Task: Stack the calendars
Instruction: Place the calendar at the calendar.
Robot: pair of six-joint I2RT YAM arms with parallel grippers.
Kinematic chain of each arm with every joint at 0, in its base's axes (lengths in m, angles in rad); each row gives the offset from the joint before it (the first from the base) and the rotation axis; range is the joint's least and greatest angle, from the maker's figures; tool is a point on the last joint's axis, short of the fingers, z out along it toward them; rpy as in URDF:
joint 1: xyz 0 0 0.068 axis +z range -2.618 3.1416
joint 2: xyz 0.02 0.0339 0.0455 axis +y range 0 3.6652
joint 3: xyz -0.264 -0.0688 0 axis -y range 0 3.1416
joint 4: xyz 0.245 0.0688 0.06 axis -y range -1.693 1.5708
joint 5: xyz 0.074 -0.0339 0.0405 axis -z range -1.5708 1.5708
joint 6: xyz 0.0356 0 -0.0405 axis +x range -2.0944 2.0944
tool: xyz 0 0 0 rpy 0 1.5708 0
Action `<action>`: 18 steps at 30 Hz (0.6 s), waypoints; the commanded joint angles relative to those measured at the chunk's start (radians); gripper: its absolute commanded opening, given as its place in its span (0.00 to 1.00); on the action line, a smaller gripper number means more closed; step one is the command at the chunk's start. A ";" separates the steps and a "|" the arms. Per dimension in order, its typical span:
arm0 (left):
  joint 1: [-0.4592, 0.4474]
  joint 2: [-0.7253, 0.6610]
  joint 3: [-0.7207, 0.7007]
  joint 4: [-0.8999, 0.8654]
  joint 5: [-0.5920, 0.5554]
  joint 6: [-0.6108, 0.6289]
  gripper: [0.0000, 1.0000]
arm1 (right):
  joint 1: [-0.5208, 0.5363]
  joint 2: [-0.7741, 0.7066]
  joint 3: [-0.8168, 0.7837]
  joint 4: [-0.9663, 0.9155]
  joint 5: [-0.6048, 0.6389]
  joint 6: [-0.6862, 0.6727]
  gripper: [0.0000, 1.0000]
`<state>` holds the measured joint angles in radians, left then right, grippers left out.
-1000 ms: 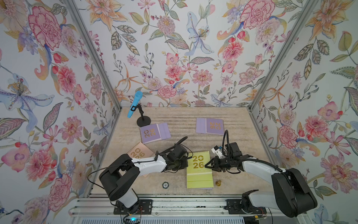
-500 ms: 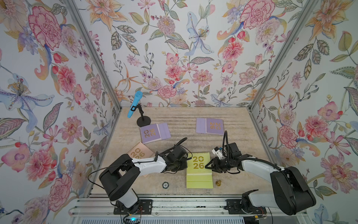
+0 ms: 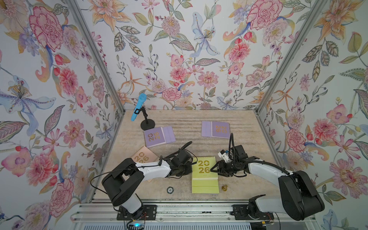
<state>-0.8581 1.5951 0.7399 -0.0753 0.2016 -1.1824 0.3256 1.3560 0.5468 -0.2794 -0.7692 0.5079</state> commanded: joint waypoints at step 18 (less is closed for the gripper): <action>0.073 -0.024 0.002 -0.059 0.006 0.071 0.00 | -0.010 0.001 0.028 -0.099 0.091 -0.019 0.60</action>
<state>-0.7994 1.5913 0.7349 -0.1108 0.2050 -1.1339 0.3256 1.3556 0.5690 -0.3153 -0.7509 0.5011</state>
